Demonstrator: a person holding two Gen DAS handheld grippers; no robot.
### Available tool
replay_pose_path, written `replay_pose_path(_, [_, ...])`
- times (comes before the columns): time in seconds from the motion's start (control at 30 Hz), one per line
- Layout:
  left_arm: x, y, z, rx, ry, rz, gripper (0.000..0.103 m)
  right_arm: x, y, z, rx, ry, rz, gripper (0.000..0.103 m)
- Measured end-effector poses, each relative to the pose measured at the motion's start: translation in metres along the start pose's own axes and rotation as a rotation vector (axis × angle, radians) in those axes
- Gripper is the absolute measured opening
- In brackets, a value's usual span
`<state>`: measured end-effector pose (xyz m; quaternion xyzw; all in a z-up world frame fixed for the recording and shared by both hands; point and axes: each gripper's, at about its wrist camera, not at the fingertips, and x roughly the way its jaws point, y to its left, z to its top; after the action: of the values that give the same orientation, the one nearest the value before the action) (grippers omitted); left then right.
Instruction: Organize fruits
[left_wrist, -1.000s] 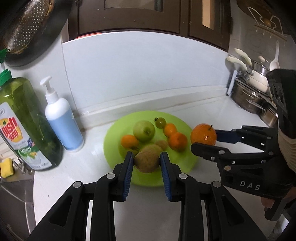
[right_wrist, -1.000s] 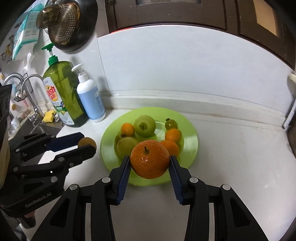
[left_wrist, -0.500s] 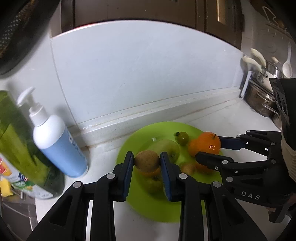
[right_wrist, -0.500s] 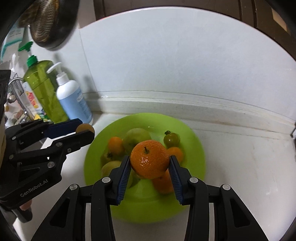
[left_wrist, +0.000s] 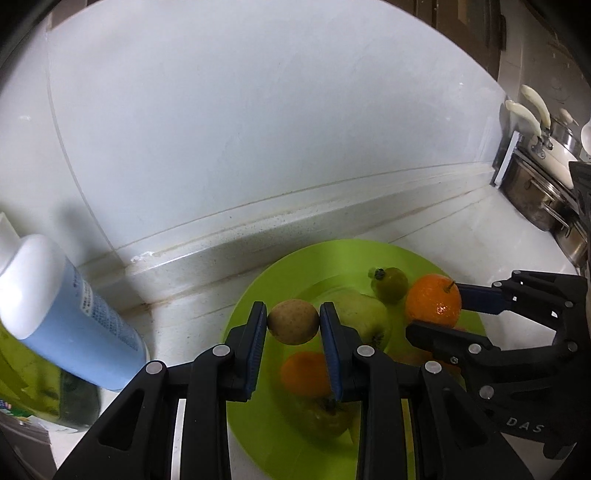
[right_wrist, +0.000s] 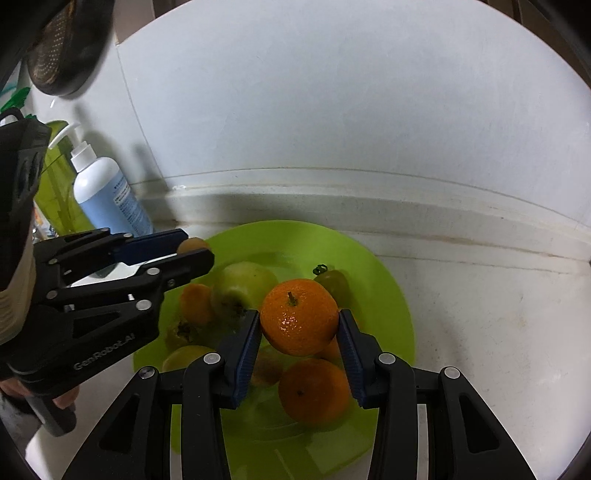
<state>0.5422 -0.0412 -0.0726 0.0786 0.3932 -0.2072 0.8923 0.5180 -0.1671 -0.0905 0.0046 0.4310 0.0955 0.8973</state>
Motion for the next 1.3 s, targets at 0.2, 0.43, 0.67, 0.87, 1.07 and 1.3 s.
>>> replay_pose_path(0.2, [0.005,0.002,-0.001,-0.008,0.012,-0.004,0.032,0.006,0.001,0.002,0.013,0.006,0.007,0.043])
replay_pose_path(0.43, [0.001,0.000,-0.003,-0.011,0.011,-0.002,0.036,0.003,0.003,0.001,0.007,0.005,0.005,0.050])
replay_pose_path(0.67, [-0.018,-0.003,-0.008,-0.029,-0.011,0.037,0.040,-0.003,0.005,-0.004,0.010,-0.002,-0.009,0.054])
replay_pose_path(0.87, [-0.055,-0.014,-0.017,-0.052,-0.046,0.110,0.040,-0.031,0.011,-0.010,-0.002,-0.045,-0.030,0.054])
replay_pose_path(1.07, [-0.104,-0.031,-0.034,-0.074,-0.092,0.158,0.046,-0.074,0.023,-0.025,0.000,-0.104,-0.033,0.056])
replay_pose_path(1.3, [-0.164,-0.042,-0.062,-0.075,-0.154,0.176,0.060,-0.128,0.041,-0.052,0.022,-0.162,-0.045,0.060])
